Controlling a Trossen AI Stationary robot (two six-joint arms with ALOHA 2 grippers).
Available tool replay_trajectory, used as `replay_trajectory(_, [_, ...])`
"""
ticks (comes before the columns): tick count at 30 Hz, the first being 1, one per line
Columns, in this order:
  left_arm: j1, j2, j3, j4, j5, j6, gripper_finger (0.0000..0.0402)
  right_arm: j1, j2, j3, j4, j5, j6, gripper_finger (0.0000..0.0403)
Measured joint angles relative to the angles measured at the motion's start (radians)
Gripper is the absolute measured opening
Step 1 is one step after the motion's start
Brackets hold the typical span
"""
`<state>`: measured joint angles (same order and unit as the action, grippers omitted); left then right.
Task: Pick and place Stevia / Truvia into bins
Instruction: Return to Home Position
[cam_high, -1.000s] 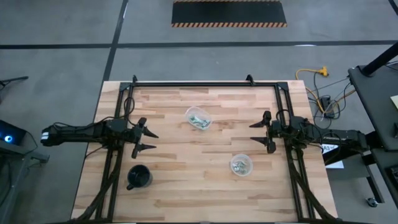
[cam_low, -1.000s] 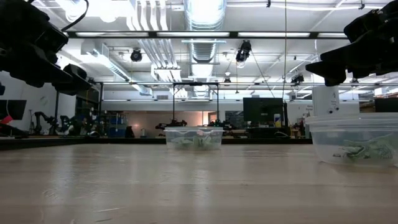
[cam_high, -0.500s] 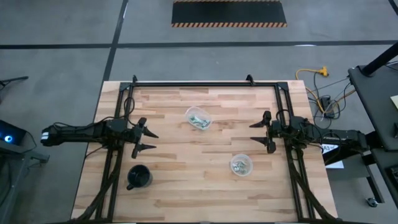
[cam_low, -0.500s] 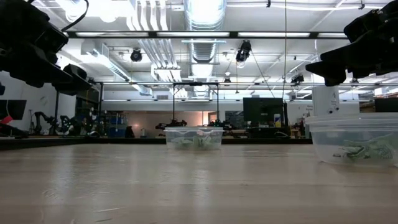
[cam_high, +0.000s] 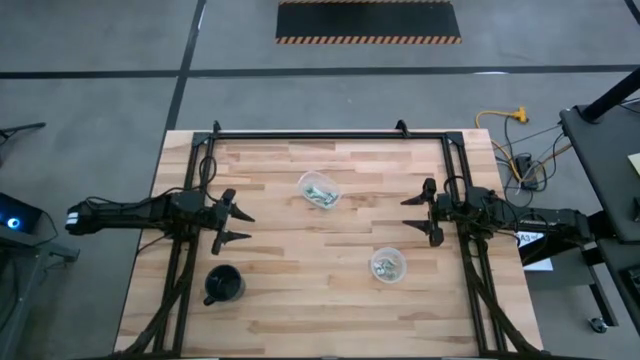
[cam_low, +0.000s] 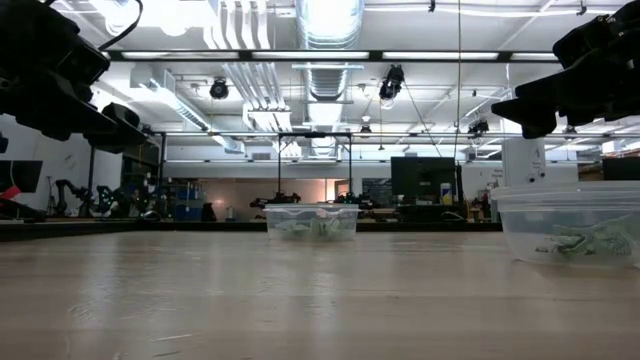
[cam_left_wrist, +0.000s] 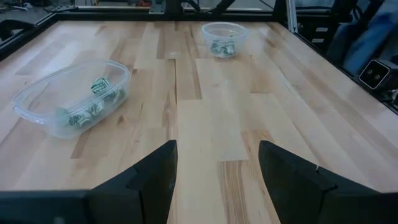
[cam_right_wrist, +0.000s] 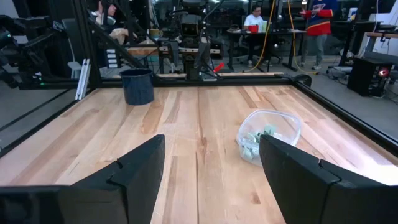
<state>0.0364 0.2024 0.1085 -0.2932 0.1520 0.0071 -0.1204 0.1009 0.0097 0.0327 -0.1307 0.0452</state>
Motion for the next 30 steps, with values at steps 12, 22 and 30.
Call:
replay_trajectory(12, [0.0,0.0,0.0,0.0,0.0,0.0,0.0209,0.0,0.0,0.0,0.0,0.0,0.0,0.0256])
replay_trajectory(22, [0.0,0.0,0.0,0.0,0.0,0.0,0.0209,0.0,0.0,0.0,0.0,0.0,0.0,0.0249])
replay_trajectory(30, [0.0,0.0,0.0,0.0,0.0,0.0,0.0209,0.0,0.0,0.0,0.0,0.0,0.0,0.0256])
